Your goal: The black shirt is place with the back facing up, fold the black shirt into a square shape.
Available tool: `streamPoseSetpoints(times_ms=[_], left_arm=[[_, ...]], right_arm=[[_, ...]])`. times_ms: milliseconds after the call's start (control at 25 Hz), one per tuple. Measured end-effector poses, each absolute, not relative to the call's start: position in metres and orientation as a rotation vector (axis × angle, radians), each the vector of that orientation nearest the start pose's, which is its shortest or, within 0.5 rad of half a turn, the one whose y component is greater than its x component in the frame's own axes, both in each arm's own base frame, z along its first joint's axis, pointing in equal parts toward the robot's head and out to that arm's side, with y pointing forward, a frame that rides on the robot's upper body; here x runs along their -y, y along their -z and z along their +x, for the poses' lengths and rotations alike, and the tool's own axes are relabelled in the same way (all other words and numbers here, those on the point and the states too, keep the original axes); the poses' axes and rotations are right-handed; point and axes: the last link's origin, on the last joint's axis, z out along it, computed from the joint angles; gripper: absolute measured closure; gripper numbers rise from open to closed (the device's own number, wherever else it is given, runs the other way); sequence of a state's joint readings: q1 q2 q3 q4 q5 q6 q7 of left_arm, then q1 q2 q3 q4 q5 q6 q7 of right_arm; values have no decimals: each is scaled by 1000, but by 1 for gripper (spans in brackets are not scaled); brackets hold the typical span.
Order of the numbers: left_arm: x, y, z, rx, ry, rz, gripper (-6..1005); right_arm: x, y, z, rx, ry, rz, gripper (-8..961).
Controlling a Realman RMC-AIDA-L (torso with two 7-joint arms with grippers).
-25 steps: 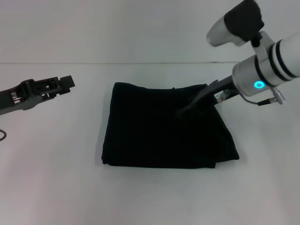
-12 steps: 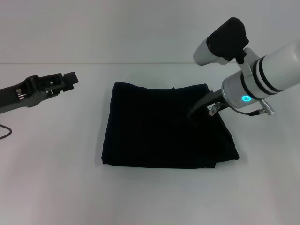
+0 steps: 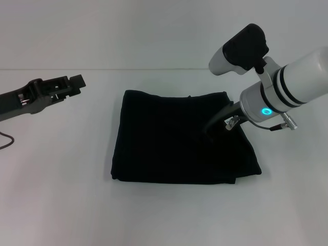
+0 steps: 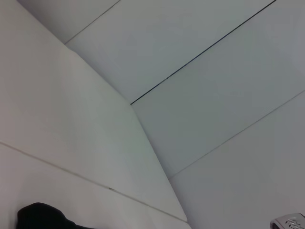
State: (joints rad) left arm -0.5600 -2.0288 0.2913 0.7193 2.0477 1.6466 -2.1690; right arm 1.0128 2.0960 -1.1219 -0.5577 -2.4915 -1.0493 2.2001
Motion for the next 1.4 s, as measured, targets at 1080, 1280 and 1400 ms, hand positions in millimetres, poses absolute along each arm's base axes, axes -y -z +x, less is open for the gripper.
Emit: streamPoseSetpoints(times_ms=[1080,1280,1400], left_arm=[[-349,-78,-282,1605,1148,-2125,609],[-353,-79,-280,1593,1159,-2121,610],[-353,-78,-279,1596,1166,-2122,610]], right_arm=[[-443,1,177,-971,118,-2359,942],[-445,-4,190,-992,142,-2295,930],[-449,3,200,-1010,172,-2247,911]])
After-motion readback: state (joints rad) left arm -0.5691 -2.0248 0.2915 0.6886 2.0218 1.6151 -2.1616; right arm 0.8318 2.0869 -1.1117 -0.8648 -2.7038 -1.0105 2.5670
